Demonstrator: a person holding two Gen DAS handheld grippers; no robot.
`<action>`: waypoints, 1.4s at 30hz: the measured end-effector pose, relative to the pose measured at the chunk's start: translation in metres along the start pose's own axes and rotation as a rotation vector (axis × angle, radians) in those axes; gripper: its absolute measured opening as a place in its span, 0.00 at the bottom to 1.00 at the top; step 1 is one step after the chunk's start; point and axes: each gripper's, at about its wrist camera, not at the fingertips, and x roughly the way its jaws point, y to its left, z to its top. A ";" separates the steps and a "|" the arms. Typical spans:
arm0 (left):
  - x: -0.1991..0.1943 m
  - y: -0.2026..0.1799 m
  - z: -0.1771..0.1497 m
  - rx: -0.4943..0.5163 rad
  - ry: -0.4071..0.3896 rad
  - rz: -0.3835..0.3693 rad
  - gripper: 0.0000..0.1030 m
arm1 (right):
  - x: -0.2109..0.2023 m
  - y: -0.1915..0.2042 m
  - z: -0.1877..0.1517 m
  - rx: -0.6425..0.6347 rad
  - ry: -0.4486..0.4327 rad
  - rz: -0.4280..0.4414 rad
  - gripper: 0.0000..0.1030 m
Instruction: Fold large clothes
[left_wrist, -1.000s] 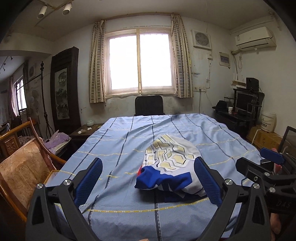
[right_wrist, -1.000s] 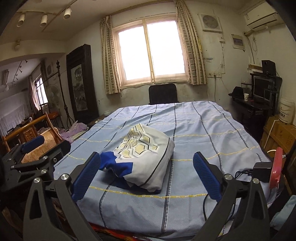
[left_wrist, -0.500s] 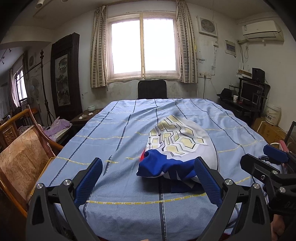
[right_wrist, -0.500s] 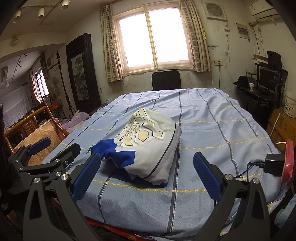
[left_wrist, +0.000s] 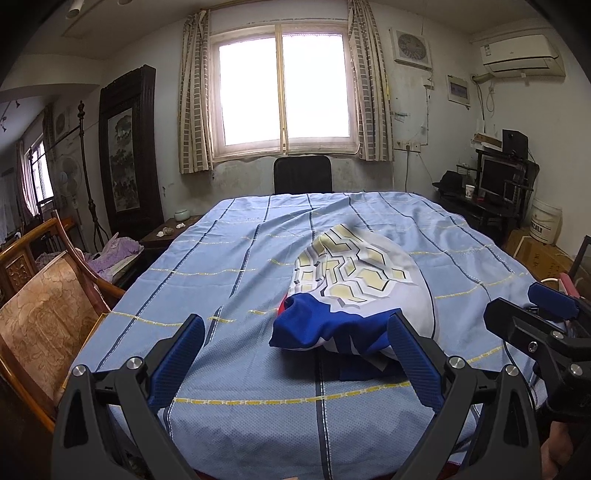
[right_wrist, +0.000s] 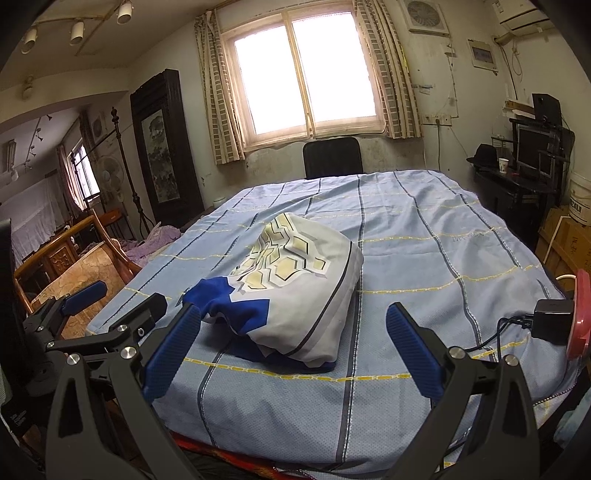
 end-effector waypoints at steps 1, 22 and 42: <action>0.000 0.000 0.000 0.001 -0.001 0.001 0.96 | -0.001 0.000 0.000 -0.002 -0.001 0.001 0.95; 0.003 -0.001 -0.003 0.012 0.010 -0.005 0.96 | -0.001 0.003 -0.002 -0.001 0.002 0.006 0.95; 0.010 0.003 -0.009 0.012 0.026 -0.006 0.97 | 0.007 0.004 -0.006 -0.003 0.023 0.016 0.95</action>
